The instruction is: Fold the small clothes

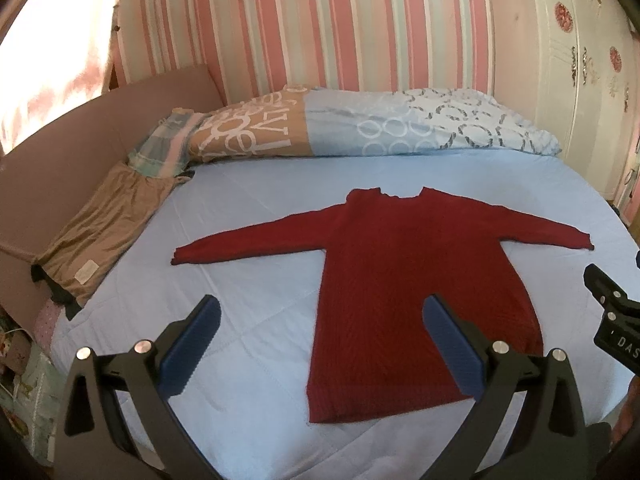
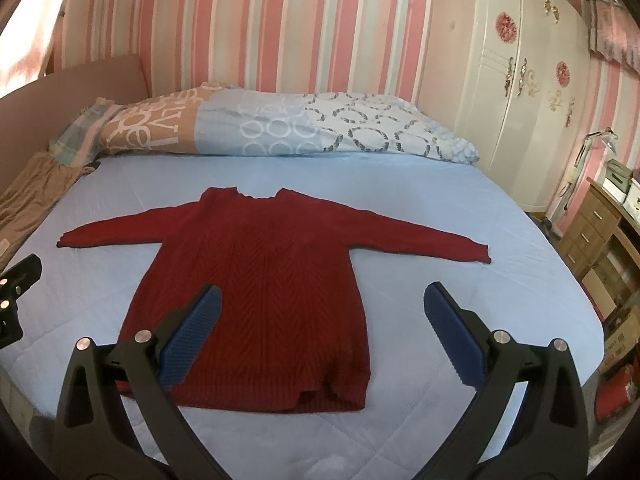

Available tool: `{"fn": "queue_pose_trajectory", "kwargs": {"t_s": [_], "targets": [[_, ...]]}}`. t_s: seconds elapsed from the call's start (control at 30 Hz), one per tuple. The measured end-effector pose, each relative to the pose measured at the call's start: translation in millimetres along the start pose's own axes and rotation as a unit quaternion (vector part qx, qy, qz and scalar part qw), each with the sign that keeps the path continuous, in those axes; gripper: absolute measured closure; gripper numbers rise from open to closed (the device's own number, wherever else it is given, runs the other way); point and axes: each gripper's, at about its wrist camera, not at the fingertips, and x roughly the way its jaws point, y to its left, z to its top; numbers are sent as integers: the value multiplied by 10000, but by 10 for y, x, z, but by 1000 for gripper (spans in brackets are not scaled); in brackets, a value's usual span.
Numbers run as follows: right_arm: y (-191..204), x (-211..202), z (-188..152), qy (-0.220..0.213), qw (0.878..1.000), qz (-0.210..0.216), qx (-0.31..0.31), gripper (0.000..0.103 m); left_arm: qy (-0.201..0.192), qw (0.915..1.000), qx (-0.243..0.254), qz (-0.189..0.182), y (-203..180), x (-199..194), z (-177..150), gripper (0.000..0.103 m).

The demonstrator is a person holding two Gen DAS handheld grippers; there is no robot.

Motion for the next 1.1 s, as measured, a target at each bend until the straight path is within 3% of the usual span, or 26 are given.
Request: {"fn": "queue_pose_trajectory", "kwargs": {"t_s": [0.63,1.1], "targets": [[7,1031,330,136,9999,45,-72,3,156,9997,116,-131,-211,1078,555,2],[818,2296,871,-9,9979,581,-297,3,202,9986,15,488,482,2285,833,2]]}}
